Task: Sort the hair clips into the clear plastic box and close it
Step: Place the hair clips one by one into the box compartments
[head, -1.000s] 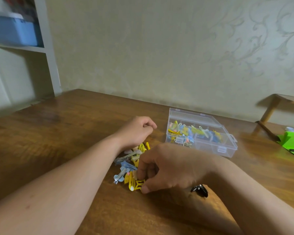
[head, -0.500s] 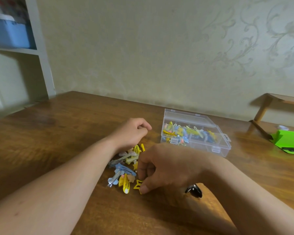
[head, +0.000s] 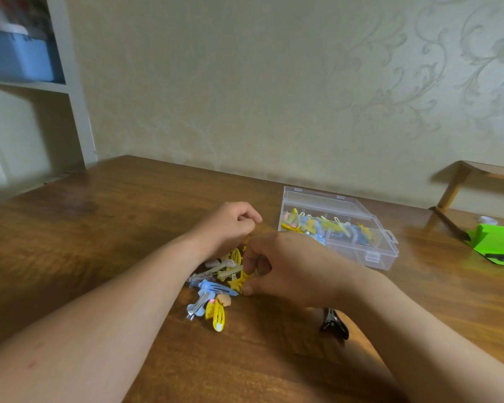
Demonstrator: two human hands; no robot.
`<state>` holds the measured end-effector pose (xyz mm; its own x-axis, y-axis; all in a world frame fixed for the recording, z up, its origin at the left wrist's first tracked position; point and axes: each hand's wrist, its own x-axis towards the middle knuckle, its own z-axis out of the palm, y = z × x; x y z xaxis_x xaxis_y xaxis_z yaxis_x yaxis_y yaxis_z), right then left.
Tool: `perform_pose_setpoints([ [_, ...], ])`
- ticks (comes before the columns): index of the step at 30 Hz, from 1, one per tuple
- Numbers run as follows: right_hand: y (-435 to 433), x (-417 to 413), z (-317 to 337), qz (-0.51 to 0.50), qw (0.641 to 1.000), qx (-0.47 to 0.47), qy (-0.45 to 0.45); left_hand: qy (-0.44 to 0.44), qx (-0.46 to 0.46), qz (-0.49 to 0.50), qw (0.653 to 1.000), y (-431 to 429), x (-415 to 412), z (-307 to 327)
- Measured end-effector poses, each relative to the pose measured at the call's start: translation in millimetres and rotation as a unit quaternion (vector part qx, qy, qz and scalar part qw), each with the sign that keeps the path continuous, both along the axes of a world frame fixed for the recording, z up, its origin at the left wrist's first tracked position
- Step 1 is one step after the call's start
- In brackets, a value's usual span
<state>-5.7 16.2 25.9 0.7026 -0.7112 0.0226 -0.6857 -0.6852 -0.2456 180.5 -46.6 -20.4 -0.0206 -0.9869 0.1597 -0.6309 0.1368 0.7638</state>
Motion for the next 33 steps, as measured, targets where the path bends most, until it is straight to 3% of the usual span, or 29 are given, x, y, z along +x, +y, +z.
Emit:
perform_pose_setpoints([
  [5, -5, -3, -4, 0.021, 0.999, 0.016, -0.034, 0.007, -0.001, -0.009, 1.0, 0, 1, 1],
  [11, -9, -20, 15, 0.059, 0.987, 0.122, -0.084, 0.011, -0.002, -0.015, 1.0, 2, 2, 1],
  [13, -18, -37, 27, -0.002, 0.984, 0.076, -0.161, 0.005, -0.002, -0.015, 1.0, 3, 2, 2],
  [16, -44, -77, 37, -0.16, 0.957, -0.068, -0.231, -0.004, 0.005, -0.022, 1.0, 7, 2, 3],
  [18, -63, -106, 33, -0.258, 0.933, -0.14, -0.208, -0.014, 0.004, -0.024, 1.0, 7, 2, 2],
  [21, -81, -136, 18, -0.345, 0.913, -0.172, -0.136, -0.026, 0.001, -0.025, 0.999, 8, 2, 1],
  [26, -96, -148, -2, -0.38, 0.908, -0.162, -0.07, -0.032, -0.005, -0.027, 0.999, 5, 3, 1],
  [33, -103, -150, -9, -0.393, 0.903, -0.158, -0.069, -0.027, -0.005, -0.031, 0.999, 4, 4, 0],
])
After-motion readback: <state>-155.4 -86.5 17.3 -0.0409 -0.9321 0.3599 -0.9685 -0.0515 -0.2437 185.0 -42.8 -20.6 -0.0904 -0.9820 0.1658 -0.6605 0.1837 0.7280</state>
